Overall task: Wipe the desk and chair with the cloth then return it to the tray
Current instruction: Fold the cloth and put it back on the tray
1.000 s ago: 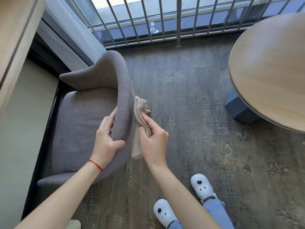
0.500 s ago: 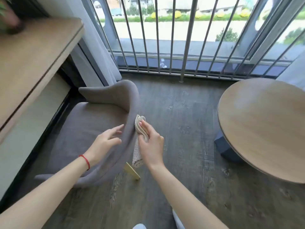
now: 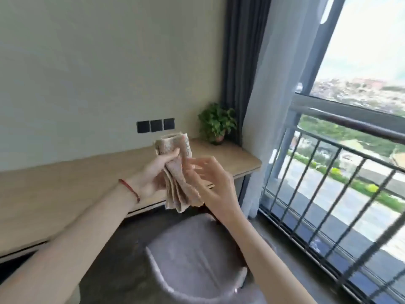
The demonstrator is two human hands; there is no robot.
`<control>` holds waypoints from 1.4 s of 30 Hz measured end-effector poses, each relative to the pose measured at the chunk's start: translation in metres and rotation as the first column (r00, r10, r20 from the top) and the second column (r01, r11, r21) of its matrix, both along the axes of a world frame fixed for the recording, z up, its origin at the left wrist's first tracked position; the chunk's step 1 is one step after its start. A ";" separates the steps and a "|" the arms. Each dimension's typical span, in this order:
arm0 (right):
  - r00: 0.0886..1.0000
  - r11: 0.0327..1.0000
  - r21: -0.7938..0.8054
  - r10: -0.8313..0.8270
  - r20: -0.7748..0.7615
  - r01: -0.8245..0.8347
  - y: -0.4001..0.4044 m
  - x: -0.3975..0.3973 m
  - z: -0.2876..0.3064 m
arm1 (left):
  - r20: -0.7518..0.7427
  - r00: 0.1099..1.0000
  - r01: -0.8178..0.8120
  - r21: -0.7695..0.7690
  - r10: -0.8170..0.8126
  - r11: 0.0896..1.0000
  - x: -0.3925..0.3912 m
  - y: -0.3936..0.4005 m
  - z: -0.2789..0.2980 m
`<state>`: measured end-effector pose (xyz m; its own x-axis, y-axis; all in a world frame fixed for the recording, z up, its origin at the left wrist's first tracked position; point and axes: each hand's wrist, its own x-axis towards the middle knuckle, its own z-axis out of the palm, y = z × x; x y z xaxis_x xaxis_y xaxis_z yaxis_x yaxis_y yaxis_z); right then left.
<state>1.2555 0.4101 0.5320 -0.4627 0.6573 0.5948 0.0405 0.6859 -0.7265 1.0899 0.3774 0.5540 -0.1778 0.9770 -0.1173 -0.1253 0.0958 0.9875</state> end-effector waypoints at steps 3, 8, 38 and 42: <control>1.000 0.998 0.066 0.023 0.012 -0.023 0.005 -0.054 0.036 | 0.108 0.974 -0.203 0.050 0.197 0.978 -0.054 -0.035 0.032; 0.956 0.927 0.232 0.278 0.097 -0.294 -0.021 -0.172 0.092 | -0.080 0.932 -0.344 0.107 0.353 0.933 -0.143 -0.109 0.062; 0.216 0.186 -0.179 0.962 -0.168 -0.966 -0.231 -0.817 0.078 | -0.102 0.697 -0.706 0.077 0.710 0.704 -0.696 -0.379 -0.008; 0.401 0.396 0.075 0.914 0.060 -0.915 -0.255 -0.888 0.088 | 0.096 0.776 -0.630 0.154 0.623 0.761 -0.746 -0.410 0.005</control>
